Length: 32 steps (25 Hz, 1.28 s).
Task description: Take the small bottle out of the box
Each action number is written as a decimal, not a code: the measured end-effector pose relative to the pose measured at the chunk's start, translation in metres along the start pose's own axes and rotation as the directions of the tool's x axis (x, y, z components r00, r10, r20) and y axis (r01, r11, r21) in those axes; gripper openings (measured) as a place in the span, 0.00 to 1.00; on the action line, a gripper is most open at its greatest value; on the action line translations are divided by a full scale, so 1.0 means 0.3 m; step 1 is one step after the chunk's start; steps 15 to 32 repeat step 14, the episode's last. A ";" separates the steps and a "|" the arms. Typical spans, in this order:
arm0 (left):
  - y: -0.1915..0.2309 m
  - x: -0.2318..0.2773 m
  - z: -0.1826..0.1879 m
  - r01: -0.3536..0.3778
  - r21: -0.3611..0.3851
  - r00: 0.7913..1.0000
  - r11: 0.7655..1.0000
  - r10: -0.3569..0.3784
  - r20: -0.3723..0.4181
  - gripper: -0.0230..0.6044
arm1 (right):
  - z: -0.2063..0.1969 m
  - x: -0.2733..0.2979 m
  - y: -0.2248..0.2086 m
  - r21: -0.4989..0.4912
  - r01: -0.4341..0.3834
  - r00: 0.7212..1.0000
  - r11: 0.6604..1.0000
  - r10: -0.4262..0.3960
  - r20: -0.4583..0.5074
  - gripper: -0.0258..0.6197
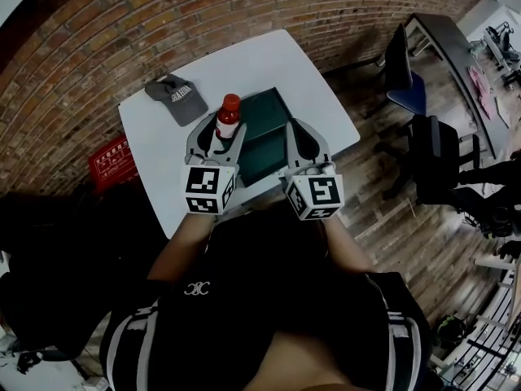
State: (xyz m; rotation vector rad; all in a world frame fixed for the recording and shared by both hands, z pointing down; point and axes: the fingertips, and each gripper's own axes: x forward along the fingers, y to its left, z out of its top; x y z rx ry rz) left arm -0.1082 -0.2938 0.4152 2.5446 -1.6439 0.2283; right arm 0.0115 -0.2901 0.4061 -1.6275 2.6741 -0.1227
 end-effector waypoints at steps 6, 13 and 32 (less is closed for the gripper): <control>-0.004 -0.019 -0.009 -0.007 0.001 1.000 1.000 0.007 -0.003 0.40 | -0.011 -0.010 0.014 0.008 -0.007 1.000 1.000 0.007 -0.008 0.09; -0.013 -0.034 -0.017 -0.005 -0.003 1.000 1.000 0.005 -0.001 0.40 | -0.018 -0.029 0.023 0.008 -0.008 1.000 1.000 0.008 -0.007 0.09; -0.014 -0.037 -0.018 -0.005 -0.004 1.000 1.000 0.005 -0.001 0.40 | -0.019 -0.033 0.026 0.008 -0.010 1.000 1.000 0.010 -0.008 0.09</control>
